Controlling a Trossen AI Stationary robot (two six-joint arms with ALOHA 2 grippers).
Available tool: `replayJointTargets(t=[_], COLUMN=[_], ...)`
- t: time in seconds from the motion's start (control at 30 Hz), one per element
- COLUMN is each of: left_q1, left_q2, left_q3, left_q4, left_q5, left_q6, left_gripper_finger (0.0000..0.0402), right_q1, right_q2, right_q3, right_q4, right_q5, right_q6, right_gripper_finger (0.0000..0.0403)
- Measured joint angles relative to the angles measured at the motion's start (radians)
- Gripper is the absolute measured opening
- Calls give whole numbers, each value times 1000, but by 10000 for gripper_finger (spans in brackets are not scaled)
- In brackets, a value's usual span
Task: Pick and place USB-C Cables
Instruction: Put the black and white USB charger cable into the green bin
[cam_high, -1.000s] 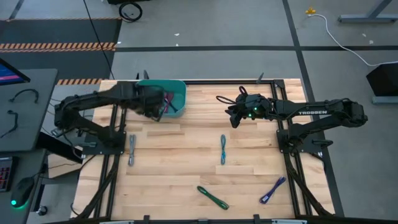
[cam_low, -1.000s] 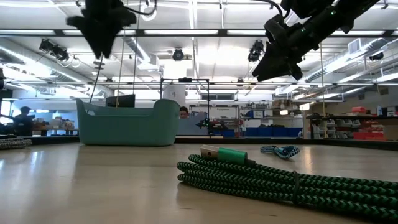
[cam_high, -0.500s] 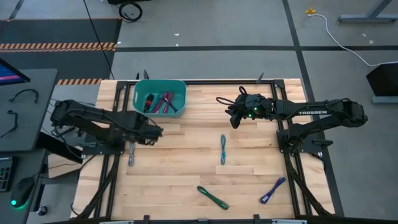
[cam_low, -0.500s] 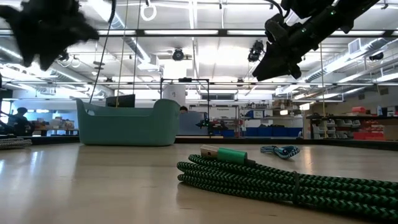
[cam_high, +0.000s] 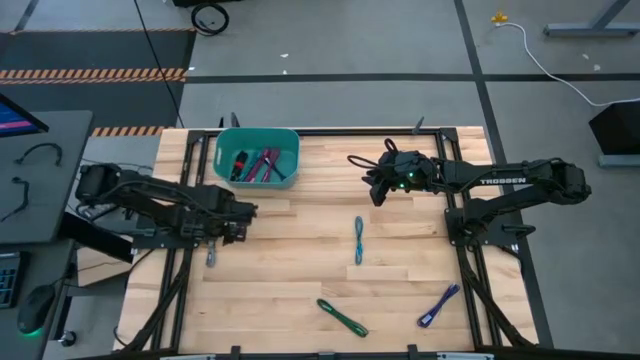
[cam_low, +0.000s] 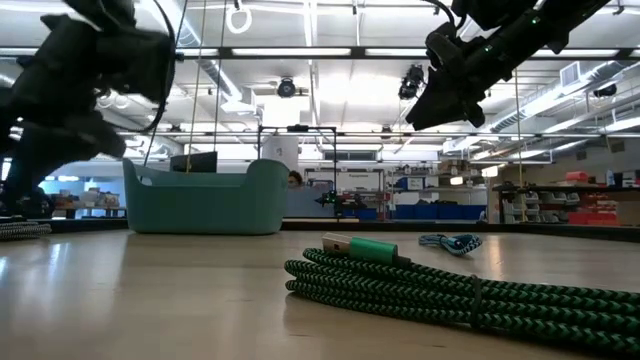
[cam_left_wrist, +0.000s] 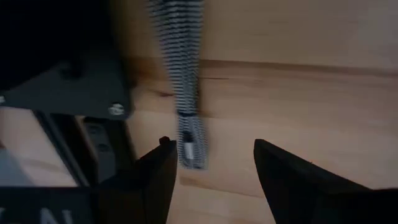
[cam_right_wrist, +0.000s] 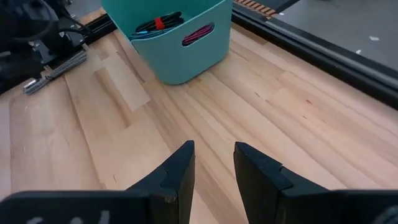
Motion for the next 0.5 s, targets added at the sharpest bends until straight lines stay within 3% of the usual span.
replayJointTargets(t=[0.17,0.23,0.33,0.5], left_q1=[20,19,19,-11], left_q2=[3,5,15,59], left_q3=[-28,-57,-78,-109], left_q4=[25,77,94,131], left_q5=[-5,-67,-135,-139], left_q6=[-11,3,-7,-11], left_gripper_finger=[234,235,229,208], right_q1=[0,0,0,-3], right_q2=[0,0,0,2], right_q3=[0,0,0,0], right_q4=[4,10,28,81], right_q5=[28,54,96,138], right_q6=[74,120,163,211], right_gripper_finger=[117,117,117,117])
